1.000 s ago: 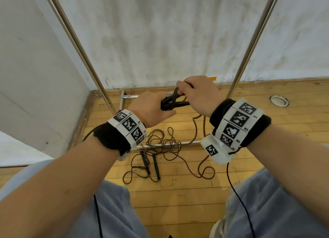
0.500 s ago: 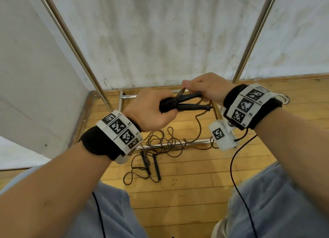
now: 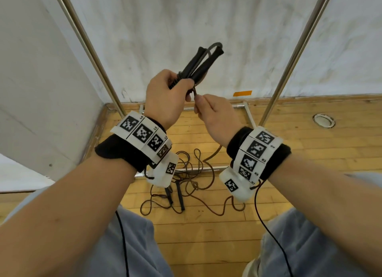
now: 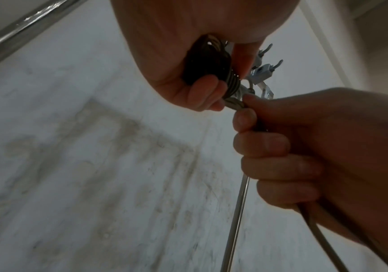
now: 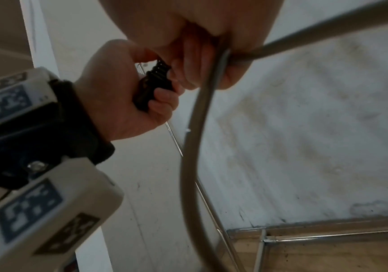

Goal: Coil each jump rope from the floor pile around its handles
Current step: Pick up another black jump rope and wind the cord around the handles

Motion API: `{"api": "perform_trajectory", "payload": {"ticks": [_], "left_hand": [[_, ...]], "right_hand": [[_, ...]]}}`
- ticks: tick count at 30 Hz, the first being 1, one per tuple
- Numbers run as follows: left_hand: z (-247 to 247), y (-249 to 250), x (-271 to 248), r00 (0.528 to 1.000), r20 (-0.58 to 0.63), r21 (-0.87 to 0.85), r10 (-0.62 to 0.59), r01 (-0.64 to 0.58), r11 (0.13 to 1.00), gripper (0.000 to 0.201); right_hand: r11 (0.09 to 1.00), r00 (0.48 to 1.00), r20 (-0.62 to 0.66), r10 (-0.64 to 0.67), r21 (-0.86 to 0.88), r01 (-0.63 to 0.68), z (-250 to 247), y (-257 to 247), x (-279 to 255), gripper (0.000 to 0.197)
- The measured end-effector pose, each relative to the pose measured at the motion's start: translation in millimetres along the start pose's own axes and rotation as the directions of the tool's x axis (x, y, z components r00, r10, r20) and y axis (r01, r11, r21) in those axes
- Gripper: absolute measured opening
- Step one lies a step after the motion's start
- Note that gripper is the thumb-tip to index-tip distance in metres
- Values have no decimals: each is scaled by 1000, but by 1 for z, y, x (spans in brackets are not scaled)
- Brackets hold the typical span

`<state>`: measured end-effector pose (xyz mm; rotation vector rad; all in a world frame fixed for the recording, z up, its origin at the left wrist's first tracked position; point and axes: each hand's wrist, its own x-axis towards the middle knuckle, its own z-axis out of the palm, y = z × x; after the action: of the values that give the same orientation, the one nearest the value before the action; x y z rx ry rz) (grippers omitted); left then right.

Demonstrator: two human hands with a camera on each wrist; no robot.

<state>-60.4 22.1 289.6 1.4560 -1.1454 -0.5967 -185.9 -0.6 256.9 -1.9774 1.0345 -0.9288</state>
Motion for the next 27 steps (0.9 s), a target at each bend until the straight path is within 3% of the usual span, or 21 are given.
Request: {"api": "perform_trajectory", "payload": {"ticks": [4, 7, 11, 13, 15, 18, 21, 23, 27], "left_hand": [[0, -4, 2, 1000, 17, -5, -12, 12, 1000, 14], [0, -4, 1, 997, 72, 56, 26, -30, 998, 7], [2, -3, -3, 989, 142, 62, 31, -40, 997, 11], [5, -1, -6, 981, 188, 63, 40, -52, 997, 15], [7, 1, -9, 974, 223, 57, 47, -61, 997, 15], [4, 2, -8, 972, 228, -7, 51, -50, 999, 8], [-4, 0, -2, 979, 193, -15, 62, -61, 998, 8], [-9, -3, 2, 983, 164, 29, 83, -89, 996, 7], [-15, -17, 9, 979, 148, 265, 143, -179, 948, 26]], "right_hand": [[997, 997, 81, -4, -74, 10, -1, 1, 1, 29], [970, 990, 137, 15, -244, 19, -2, 6, 0, 22], [892, 997, 58, 48, -452, -16, -9, 14, 7, 29], [927, 984, 48, 172, -345, -145, -13, 18, 12, 29], [956, 942, 165, 292, -63, -285, -15, 19, 13, 27], [933, 913, 308, 267, 156, -325, -15, 18, 7, 26], [909, 938, 239, 252, 274, -315, -16, 19, 5, 27], [922, 956, 179, 233, 271, -276, -16, 19, 4, 28], [988, 983, 106, 152, 26, -155, -14, 10, 0, 38]]}}
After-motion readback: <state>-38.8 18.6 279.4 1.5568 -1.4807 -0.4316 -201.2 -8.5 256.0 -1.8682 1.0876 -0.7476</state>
